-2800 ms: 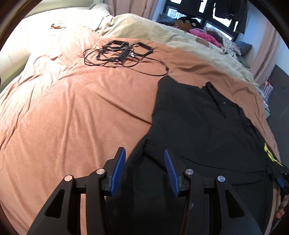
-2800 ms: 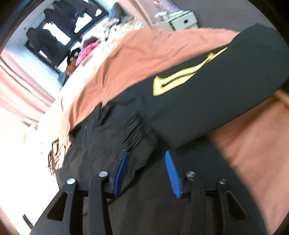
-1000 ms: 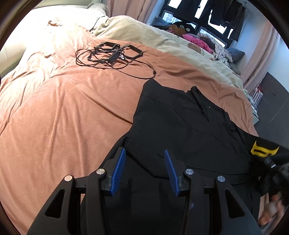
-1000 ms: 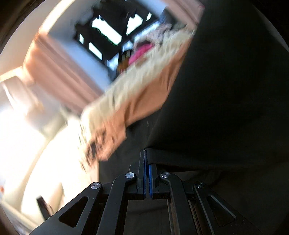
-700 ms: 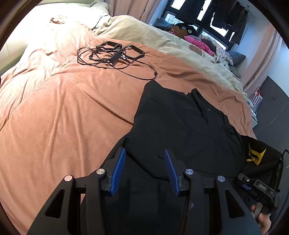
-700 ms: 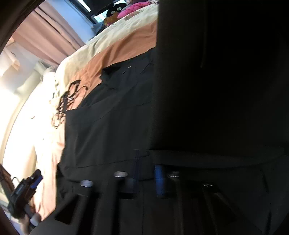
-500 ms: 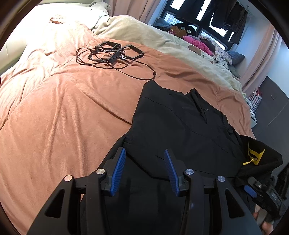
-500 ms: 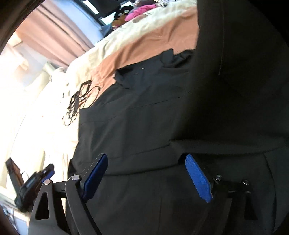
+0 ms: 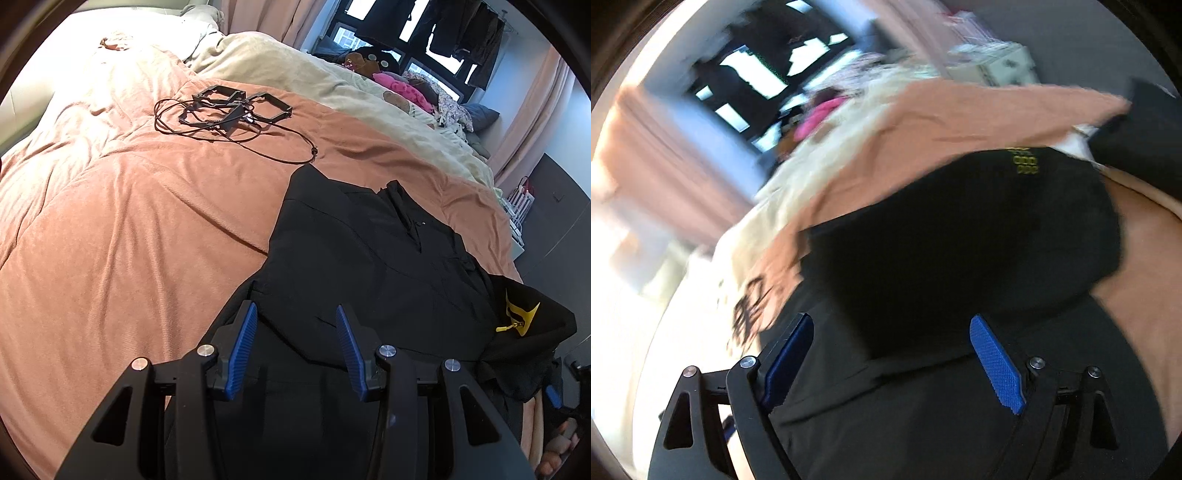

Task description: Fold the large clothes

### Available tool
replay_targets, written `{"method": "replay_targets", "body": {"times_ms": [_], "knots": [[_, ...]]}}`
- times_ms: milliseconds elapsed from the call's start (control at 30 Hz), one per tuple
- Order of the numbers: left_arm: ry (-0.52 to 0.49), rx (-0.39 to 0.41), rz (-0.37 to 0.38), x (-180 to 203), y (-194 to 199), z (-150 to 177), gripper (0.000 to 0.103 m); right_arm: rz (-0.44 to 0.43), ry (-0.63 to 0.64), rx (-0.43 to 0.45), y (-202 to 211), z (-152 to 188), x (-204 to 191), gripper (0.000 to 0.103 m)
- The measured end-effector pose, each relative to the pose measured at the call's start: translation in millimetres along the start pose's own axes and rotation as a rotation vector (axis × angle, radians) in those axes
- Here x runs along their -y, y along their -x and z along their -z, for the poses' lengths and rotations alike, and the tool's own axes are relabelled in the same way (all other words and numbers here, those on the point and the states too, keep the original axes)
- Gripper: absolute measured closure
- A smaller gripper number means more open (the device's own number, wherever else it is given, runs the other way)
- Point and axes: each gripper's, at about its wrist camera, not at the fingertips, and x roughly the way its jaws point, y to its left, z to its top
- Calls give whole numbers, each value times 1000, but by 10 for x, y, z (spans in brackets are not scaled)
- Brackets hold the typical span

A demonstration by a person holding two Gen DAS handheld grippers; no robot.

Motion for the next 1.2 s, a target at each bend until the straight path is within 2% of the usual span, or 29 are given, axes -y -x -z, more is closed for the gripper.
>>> {"method": "replay_targets", "body": {"times_ms": [167, 367, 433, 533, 633, 700, 767, 867, 1000, 1100, 1200], "knots": [[-5, 0, -12, -5, 15, 1, 57, 77, -179, 11, -39, -157, 671, 19], [-33, -11, -21, 64, -31, 11, 57, 156, -299, 12, -23, -245, 1199, 20], [-47, -21, -25, 80, -70, 30, 57, 157, -333, 0, -70, -252, 1349, 23], [-46, -38, -30, 53, -116, 32, 57, 162, -344, -22, -276, -297, 1492, 35], [-14, -26, -18, -31, -73, -25, 57, 137, -347, -14, -413, -380, 1527, 60], [8, -7, -17, -99, -7, -58, 57, 120, -320, 9, -407, -429, 1482, 96], [25, 2, -13, -140, 24, -74, 57, 114, -290, 38, -367, -456, 1341, 96], [50, 4, -2, -188, 44, -78, 57, 83, -172, 99, -180, -461, 1015, 97], [54, 5, 16, -191, 76, -80, 57, -30, -93, 159, 61, -432, 589, 97], [66, 19, 37, -206, 135, -107, 57, -78, -23, 171, 30, -432, 205, 97], [86, 24, 56, -260, 181, -122, 57, -130, 46, 165, 51, -272, -136, 97]]}}
